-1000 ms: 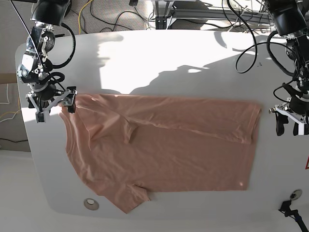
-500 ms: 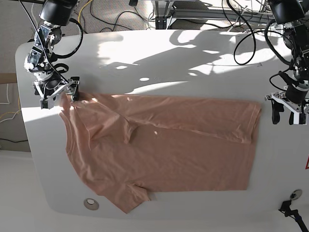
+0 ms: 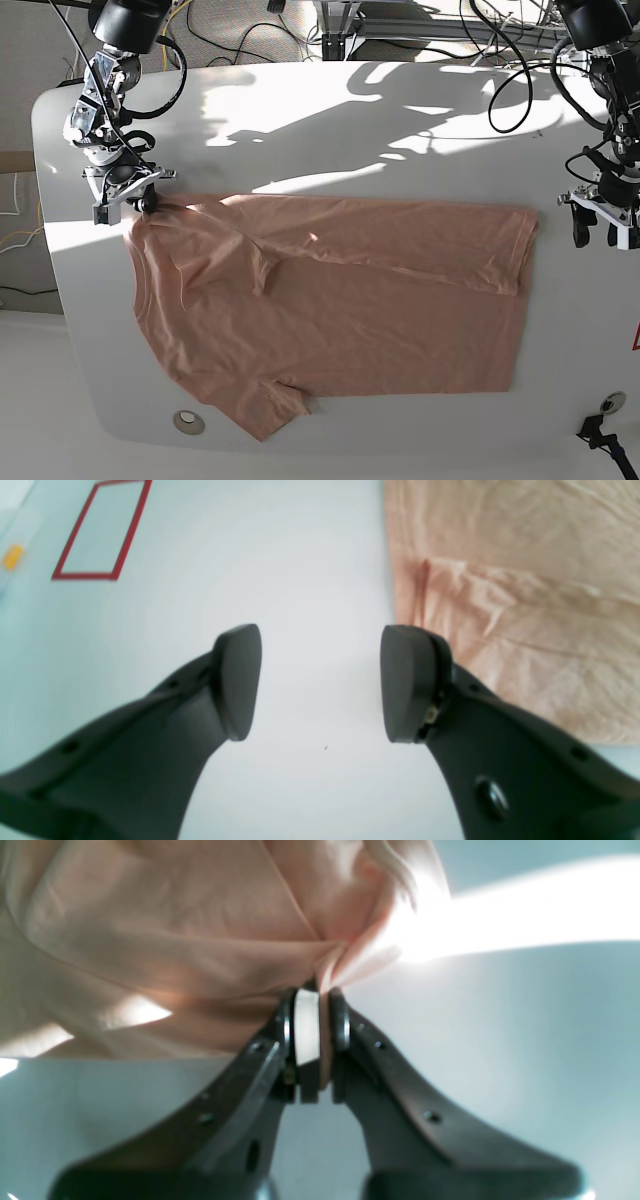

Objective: Fold the T-shirt properly
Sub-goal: 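Regrasp the shoulder edges and pull the shirt further toward the robot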

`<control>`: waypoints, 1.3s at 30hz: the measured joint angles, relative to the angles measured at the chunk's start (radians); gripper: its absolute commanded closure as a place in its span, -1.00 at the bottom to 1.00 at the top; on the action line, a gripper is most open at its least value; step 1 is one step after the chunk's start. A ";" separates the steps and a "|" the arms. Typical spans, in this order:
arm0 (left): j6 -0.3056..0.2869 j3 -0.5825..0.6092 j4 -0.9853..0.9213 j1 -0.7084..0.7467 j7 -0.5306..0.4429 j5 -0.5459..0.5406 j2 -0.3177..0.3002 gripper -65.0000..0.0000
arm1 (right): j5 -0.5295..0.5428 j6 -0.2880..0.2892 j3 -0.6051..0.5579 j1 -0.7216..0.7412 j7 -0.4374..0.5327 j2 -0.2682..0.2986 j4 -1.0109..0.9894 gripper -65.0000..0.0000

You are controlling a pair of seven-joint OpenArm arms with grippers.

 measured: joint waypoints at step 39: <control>-0.052 0.257 -0.262 -0.059 -0.003 0.001 0.013 1.00 | 0.009 0.004 0.000 -0.079 -0.004 -0.029 0.059 1.00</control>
